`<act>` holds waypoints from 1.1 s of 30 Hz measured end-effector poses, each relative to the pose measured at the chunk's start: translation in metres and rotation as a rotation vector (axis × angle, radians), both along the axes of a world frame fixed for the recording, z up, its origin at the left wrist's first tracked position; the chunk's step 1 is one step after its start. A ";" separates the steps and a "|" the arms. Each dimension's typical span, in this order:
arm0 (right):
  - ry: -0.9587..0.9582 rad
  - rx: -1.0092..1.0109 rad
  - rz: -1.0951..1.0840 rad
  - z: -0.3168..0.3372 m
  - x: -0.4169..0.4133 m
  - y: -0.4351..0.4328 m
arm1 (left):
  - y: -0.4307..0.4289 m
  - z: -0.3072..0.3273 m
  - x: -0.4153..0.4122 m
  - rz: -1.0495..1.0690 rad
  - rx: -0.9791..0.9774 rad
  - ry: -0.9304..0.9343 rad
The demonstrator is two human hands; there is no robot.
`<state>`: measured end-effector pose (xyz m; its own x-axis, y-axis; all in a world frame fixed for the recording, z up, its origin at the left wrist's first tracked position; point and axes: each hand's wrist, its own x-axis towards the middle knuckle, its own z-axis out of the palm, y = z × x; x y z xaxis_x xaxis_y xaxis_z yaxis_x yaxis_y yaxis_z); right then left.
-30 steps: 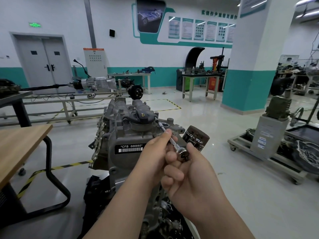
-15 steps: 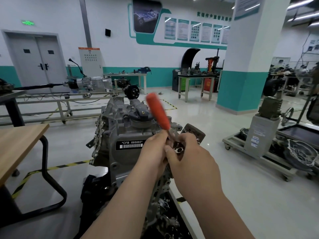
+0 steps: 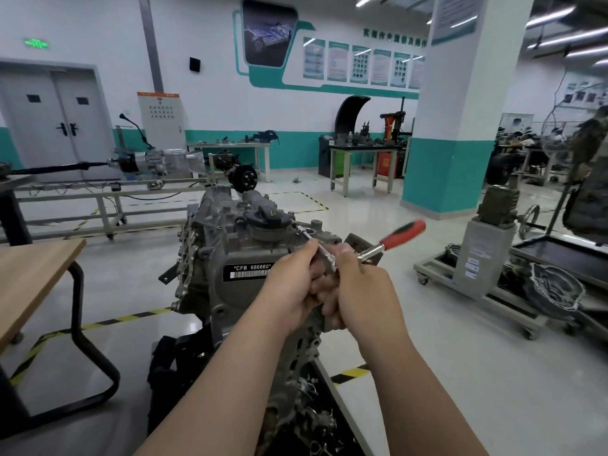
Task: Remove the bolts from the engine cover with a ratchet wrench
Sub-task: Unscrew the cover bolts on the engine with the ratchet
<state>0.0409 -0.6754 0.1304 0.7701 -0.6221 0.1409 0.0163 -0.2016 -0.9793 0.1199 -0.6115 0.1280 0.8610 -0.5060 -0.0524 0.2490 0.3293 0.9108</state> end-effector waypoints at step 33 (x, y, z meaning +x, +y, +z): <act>0.227 -0.835 -0.179 0.011 -0.013 -0.017 | -0.010 -0.012 -0.005 0.047 0.065 -0.066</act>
